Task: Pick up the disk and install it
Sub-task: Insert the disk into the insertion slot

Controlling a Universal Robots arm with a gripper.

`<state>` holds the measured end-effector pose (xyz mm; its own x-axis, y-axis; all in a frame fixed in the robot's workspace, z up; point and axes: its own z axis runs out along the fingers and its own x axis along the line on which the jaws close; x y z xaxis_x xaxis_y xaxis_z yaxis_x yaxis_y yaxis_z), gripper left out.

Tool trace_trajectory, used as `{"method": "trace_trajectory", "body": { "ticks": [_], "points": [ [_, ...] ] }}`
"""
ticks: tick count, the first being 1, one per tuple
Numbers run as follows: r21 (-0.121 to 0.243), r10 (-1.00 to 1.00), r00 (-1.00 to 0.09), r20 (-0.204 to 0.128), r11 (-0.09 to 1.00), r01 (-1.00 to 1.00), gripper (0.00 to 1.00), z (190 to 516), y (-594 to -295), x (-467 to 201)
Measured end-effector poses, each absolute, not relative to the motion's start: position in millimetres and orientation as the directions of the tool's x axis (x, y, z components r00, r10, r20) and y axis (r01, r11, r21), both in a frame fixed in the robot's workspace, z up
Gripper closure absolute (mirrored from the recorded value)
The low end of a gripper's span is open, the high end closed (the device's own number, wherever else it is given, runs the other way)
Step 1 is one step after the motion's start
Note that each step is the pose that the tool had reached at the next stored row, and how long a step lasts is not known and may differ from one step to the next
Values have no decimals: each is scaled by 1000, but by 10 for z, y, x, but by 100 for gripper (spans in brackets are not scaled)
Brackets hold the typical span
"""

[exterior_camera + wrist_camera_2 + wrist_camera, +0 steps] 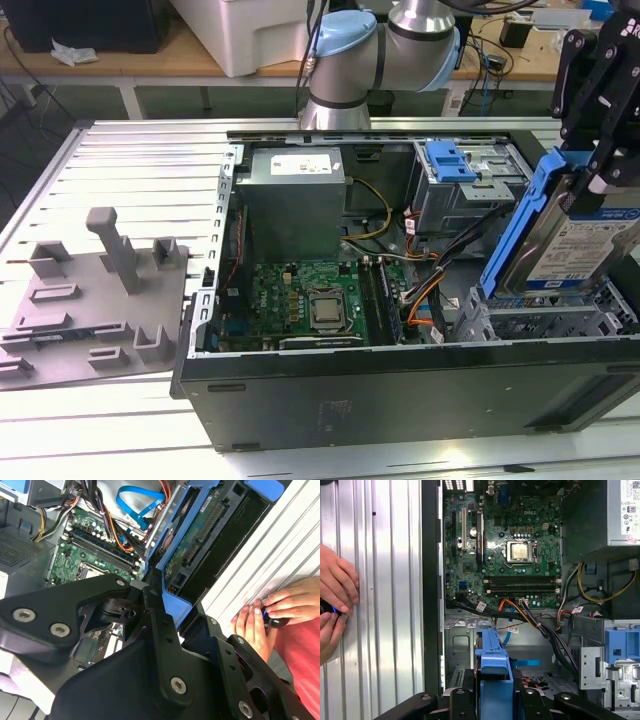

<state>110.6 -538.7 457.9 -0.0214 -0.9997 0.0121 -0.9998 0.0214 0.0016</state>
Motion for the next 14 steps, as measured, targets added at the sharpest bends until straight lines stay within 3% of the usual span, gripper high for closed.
{"method": "trace_trajectory", "body": {
  "ticks": [14],
  "points": [
    [2,-1000,-21,12,21,-1000,64,4529,-5387,1111]
  ]
}}
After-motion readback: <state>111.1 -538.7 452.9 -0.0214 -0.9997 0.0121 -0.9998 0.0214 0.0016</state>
